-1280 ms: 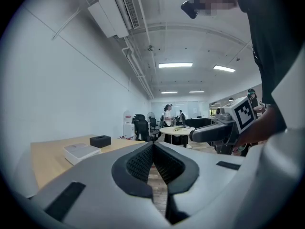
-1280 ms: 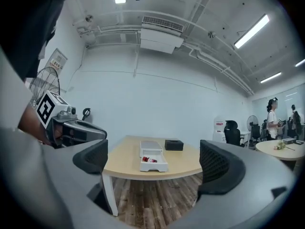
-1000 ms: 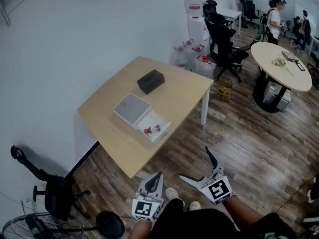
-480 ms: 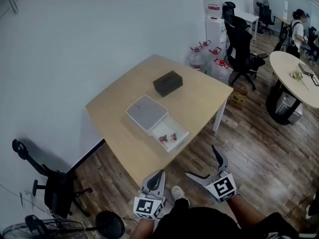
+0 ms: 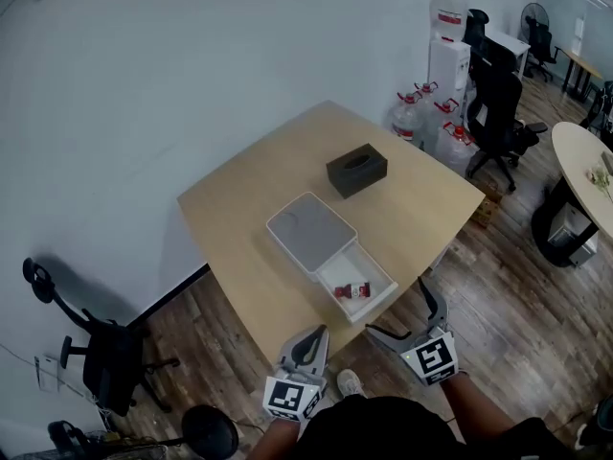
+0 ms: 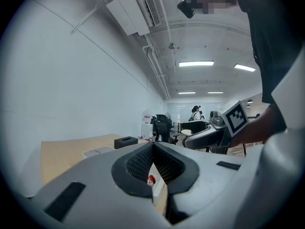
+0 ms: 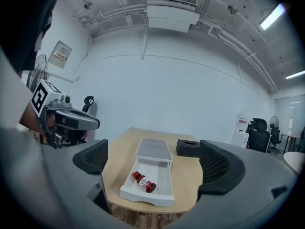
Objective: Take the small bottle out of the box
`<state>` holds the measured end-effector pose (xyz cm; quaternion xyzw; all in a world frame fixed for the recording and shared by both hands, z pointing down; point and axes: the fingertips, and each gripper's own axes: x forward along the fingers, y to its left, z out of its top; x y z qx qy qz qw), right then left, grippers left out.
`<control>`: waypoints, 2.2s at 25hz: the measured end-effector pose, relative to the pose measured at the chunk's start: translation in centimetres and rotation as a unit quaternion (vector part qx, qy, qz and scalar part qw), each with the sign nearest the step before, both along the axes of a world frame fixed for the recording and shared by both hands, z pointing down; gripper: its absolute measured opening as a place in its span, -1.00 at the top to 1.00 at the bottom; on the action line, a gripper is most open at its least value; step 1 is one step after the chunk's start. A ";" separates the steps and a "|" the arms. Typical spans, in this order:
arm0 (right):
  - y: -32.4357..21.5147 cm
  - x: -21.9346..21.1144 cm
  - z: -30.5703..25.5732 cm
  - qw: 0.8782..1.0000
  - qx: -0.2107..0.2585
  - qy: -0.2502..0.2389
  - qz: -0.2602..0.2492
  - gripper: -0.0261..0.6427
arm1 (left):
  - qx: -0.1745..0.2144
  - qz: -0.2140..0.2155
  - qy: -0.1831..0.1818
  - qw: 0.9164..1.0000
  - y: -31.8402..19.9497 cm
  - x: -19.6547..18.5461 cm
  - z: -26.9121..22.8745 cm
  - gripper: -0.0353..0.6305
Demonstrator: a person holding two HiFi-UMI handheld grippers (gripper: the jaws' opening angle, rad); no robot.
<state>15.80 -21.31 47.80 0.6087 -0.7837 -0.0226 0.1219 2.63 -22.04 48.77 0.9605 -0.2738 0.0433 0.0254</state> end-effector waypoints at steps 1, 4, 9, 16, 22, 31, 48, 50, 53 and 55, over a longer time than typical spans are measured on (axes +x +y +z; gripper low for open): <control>-0.9 0.0 0.2 1.000 -0.003 0.004 0.000 -0.83 | 0.001 0.001 0.000 1.000 -0.7 -0.1 -0.1 0.86; -3.3 0.1 0.9 0.999 -0.026 0.023 -0.006 -0.83 | 0.005 0.003 0.005 1.000 -2.6 -0.2 -0.6 0.86; -6.5 -0.3 3.0 0.994 -0.070 0.065 -0.045 -0.83 | 0.018 -0.004 0.006 1.000 -4.7 -0.5 -1.4 0.86; -10.6 -0.7 6.7 0.979 -0.126 0.121 -0.105 -0.83 | -0.004 -0.054 -0.011 0.998 -7.4 -1.7 0.5 0.86; -12.6 -2.0 11.5 0.949 -0.201 0.165 -0.180 -0.83 | -0.018 -0.105 -0.007 0.994 -8.9 -2.4 0.8 0.86; -13.9 -3.1 18.4 0.891 -0.305 0.227 -0.250 -0.83 | -0.037 -0.158 -0.005 0.987 -9.7 -3.6 1.7 0.86; -13.3 -2.7 24.0 0.805 -0.404 0.307 -0.307 -0.20 | -0.070 -0.228 0.002 0.971 -9.2 -5.9 2.9 0.86; -13.1 -2.8 24.3 0.799 -0.407 0.316 -0.309 -0.09 | -0.067 -0.231 0.001 0.971 -9.0 -6.3 3.2 0.86; -12.8 -3.0 24.7 0.794 -0.410 0.321 -0.313 0.09 | -0.066 -0.234 0.004 0.970 -8.9 -6.5 3.3 0.86; -12.6 -3.1 24.9 0.791 -0.410 0.325 -0.315 0.25 | -0.064 -0.235 0.006 0.970 -8.8 -6.7 3.2 0.86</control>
